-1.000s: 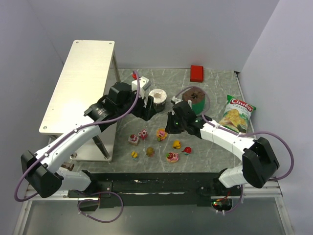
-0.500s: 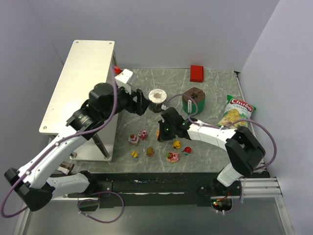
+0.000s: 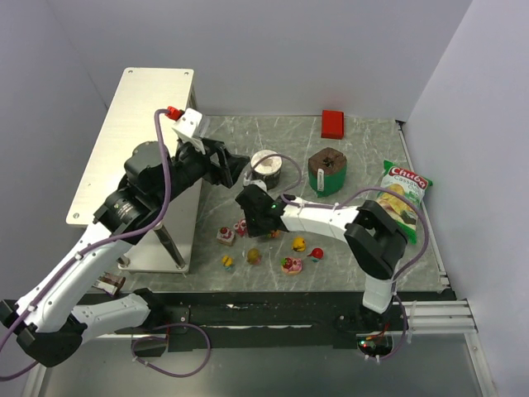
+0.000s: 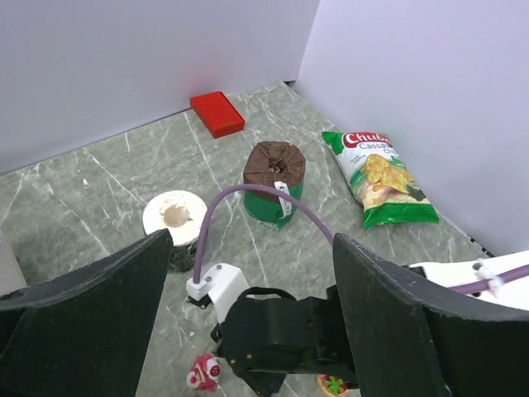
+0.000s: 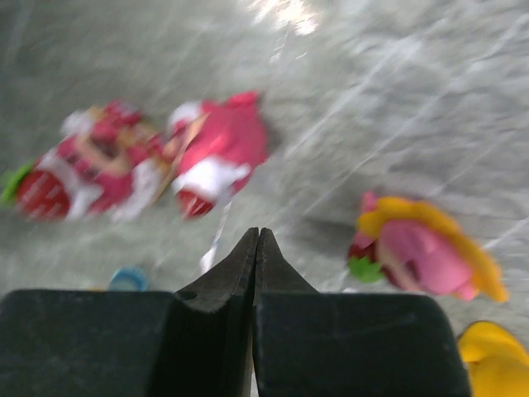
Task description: Place and organize the plastic toys onto the shelf
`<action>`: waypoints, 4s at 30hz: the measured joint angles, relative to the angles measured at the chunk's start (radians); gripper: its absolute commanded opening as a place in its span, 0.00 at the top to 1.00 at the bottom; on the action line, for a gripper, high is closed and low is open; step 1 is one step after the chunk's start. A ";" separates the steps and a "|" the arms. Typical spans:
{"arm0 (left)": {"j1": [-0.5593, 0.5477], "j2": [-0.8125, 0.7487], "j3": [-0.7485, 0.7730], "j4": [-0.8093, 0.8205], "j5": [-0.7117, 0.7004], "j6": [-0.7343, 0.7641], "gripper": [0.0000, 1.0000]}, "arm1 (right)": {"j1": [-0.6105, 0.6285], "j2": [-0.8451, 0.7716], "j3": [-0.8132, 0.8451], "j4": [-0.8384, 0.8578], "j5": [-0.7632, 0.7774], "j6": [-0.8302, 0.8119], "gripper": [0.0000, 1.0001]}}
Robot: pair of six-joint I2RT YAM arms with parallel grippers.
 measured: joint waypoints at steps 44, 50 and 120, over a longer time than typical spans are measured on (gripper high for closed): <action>0.000 -0.001 -0.028 0.024 -0.011 0.000 0.10 | -0.006 -0.280 -0.269 0.033 0.110 -0.113 0.12; 0.000 -0.001 -0.028 0.024 -0.011 0.001 0.07 | -0.044 -0.242 -0.225 0.029 0.118 -0.121 0.10; 0.000 -0.249 0.041 -0.139 -0.228 -0.012 0.04 | 0.110 -0.089 0.195 -0.022 0.117 -0.126 0.70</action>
